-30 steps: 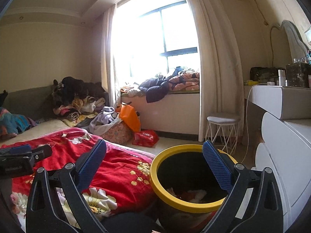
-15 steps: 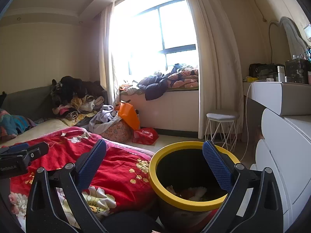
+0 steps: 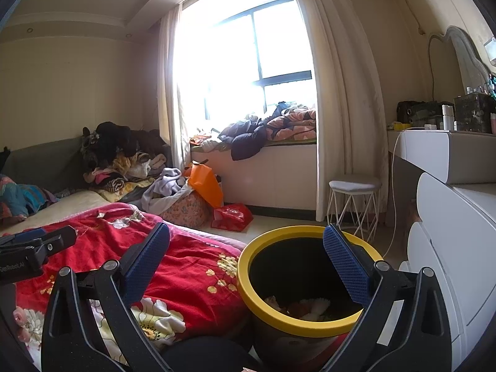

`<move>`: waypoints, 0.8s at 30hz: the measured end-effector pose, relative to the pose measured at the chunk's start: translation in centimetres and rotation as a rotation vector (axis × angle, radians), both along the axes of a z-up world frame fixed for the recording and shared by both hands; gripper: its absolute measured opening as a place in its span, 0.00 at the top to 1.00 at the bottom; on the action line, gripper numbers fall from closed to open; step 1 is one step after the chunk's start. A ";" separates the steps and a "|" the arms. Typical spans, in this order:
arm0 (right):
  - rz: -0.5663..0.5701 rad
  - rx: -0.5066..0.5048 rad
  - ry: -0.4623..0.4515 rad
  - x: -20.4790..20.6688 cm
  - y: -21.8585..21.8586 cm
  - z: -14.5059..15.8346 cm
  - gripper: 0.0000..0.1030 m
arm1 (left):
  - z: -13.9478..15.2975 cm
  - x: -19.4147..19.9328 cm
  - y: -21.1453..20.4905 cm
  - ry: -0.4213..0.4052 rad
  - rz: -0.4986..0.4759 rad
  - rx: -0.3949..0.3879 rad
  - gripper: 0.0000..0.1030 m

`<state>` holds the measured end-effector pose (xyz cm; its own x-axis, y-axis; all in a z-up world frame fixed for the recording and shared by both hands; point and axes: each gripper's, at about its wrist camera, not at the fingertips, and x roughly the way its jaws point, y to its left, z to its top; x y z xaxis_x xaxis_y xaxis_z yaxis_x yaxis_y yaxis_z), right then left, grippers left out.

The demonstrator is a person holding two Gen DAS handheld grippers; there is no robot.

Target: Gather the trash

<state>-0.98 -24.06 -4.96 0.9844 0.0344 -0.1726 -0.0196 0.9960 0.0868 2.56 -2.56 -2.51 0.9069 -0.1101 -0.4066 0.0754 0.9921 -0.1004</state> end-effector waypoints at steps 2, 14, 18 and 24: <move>0.001 0.001 0.000 0.0 0.0 0.0 0.06 | 0.0 0.0 0.0 0.000 0.001 0.001 0.10; -0.004 0.002 -0.002 -0.1 -0.2 0.0 0.06 | 0.1 -0.1 0.0 -0.002 -0.001 0.000 0.10; -0.008 0.003 -0.003 -0.1 -0.4 0.0 0.06 | 0.0 0.0 0.0 -0.002 -0.001 0.001 0.10; -0.007 0.002 -0.002 -0.1 -0.4 0.0 0.06 | 0.0 -0.1 0.0 -0.003 0.000 0.000 0.10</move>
<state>-1.09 -24.48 -4.95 0.9850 0.0276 -0.1706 -0.0125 0.9959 0.0892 2.50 -2.60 -2.49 0.9080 -0.1104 -0.4043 0.0762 0.9921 -0.0999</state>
